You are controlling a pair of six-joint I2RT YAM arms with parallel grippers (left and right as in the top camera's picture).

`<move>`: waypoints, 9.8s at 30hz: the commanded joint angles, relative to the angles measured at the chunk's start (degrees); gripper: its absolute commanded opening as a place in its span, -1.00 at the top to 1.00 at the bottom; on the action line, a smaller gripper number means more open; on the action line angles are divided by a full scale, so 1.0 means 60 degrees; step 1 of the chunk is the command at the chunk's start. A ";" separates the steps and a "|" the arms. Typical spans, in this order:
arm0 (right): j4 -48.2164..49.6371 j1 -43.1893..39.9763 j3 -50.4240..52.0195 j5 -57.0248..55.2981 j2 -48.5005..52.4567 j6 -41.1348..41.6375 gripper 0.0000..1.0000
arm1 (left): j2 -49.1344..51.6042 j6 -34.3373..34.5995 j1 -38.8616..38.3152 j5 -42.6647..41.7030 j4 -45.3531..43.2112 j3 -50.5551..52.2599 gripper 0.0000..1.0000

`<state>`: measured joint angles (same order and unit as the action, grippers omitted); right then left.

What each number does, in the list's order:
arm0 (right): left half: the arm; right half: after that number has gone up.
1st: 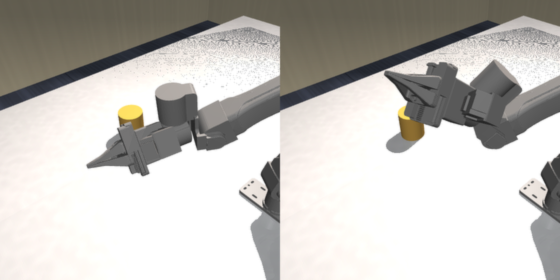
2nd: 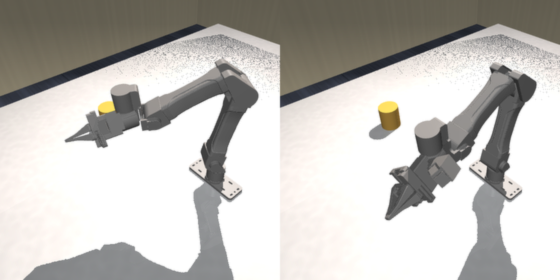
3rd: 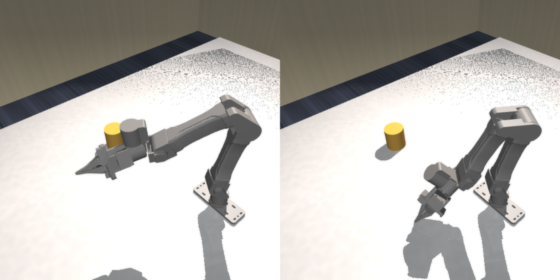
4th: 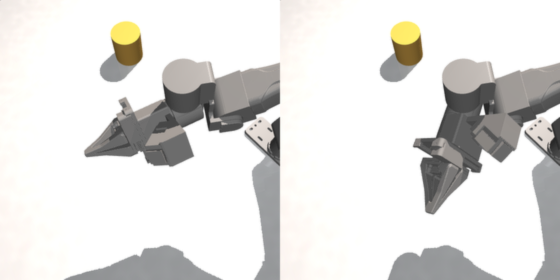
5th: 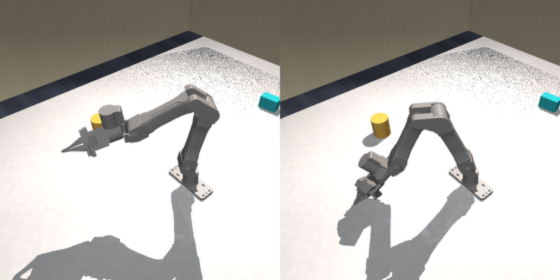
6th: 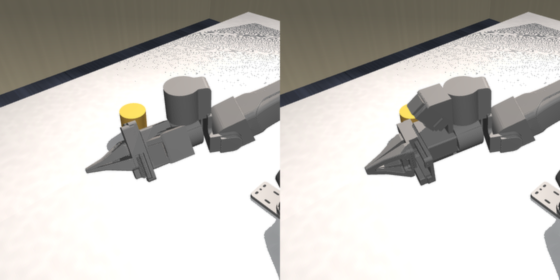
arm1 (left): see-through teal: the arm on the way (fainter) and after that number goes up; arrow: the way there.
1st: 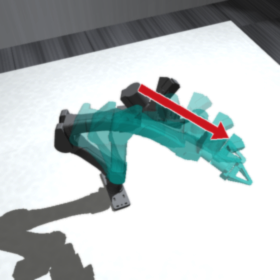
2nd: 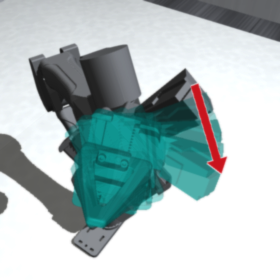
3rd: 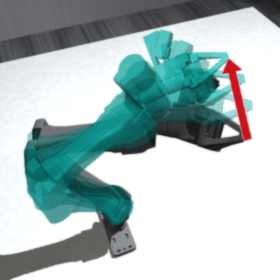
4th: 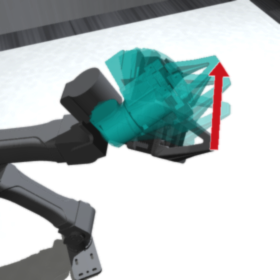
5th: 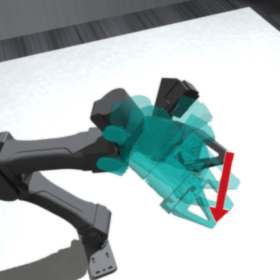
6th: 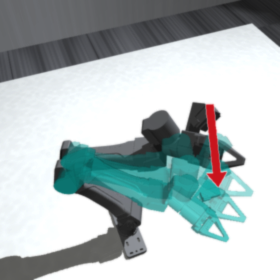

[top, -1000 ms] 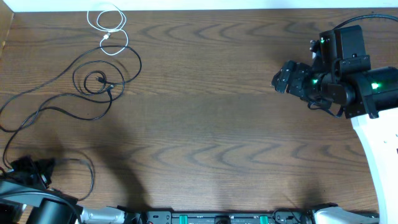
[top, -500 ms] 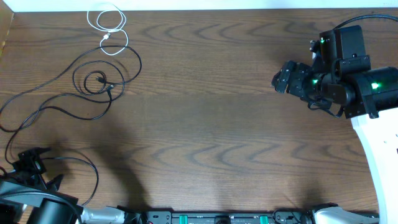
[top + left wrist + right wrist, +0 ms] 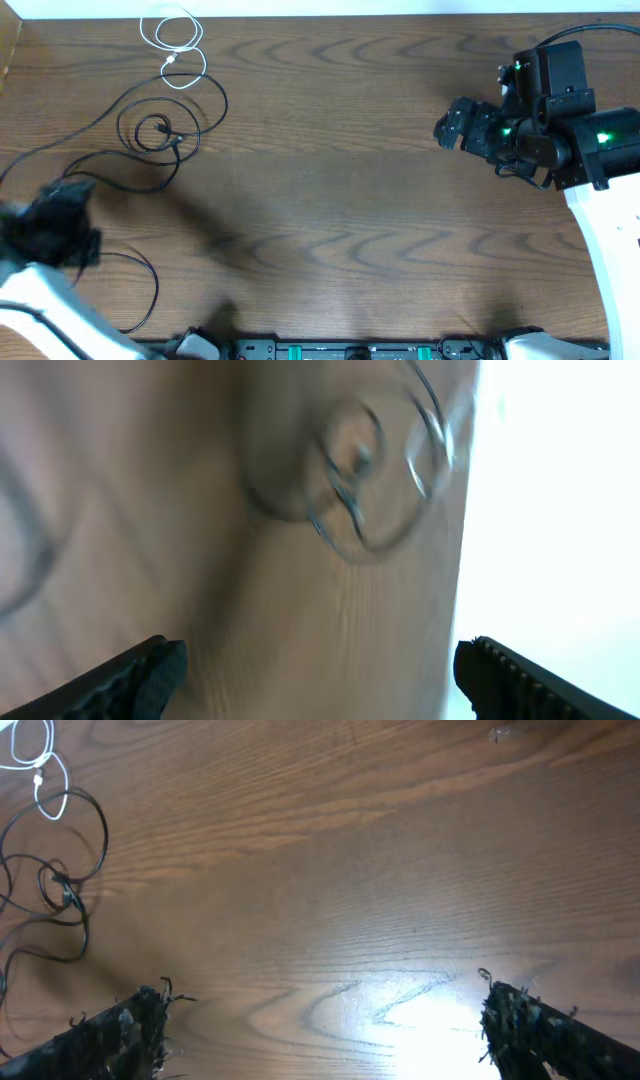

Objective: Untangle cables

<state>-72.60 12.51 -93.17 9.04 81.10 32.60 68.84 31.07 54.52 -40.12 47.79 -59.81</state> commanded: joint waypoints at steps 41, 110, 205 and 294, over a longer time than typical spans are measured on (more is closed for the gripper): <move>-0.3085 0.1949 0.0994 -0.2171 -0.6178 -0.0408 -0.99 | -0.1614 -0.0743 -1.0378 0.5056 0.1315 -0.0033 -0.84; 0.1960 -0.0280 0.7053 -0.3435 -1.0947 -0.3515 -0.99 | -0.1614 -0.0743 -1.0378 0.5056 0.1315 -0.0033 -0.85; 1.1413 -0.1410 1.5475 -0.1945 -1.3409 -0.5588 -0.99 | -0.1701 -0.0754 -1.0386 0.5140 0.1530 -0.0033 -0.86; 1.1413 -0.1410 1.5475 -0.1945 -1.3409 -0.5588 -0.98 | -1.1460 -0.4849 -0.9519 0.6681 -0.7264 0.9930 -0.96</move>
<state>-3.86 4.38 -0.38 -2.72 0.73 -0.49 0.58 3.95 -2.83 -1.72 2.50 -1.58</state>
